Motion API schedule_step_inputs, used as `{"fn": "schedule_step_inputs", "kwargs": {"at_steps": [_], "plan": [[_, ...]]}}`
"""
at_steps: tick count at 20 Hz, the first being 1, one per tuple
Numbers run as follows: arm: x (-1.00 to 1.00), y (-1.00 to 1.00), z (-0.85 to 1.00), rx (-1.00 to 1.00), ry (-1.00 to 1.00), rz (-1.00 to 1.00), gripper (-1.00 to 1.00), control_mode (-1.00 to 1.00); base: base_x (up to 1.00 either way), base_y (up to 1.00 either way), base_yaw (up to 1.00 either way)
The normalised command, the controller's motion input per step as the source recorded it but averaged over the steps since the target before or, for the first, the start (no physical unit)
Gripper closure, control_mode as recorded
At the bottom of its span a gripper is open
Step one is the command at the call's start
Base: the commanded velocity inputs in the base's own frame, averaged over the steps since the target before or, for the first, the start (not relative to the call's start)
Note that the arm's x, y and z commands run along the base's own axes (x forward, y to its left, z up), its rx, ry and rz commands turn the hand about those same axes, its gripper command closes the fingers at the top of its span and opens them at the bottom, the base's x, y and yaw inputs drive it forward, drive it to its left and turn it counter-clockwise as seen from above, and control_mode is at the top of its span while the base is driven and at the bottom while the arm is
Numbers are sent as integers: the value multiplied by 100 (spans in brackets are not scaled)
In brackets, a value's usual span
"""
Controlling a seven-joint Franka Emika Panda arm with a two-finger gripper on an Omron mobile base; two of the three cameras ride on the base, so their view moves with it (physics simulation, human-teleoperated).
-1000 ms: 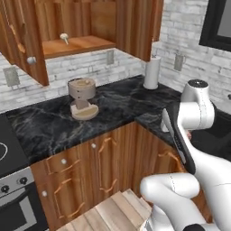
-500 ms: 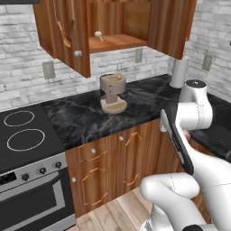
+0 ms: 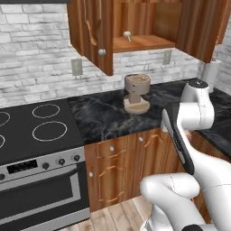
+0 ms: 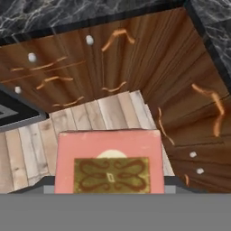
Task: Pick up the bar soap and dish brush from the sink, and place them back in the cabinet, and close the cabinet doors.
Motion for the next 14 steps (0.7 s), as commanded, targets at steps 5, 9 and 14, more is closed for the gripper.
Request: {"fn": "schedule_step_inputs", "kwargs": {"at_steps": [5, 9, 14], "plan": [[0, 0, 0, 0, 0, 0, 100, 100, 39, -6, 37], [0, 0, 0, 0, 0, 0, 100, 100, 39, -27, 31], [0, 0, 0, 0, 0, 0, 100, 100, 39, -44, 22]]}}
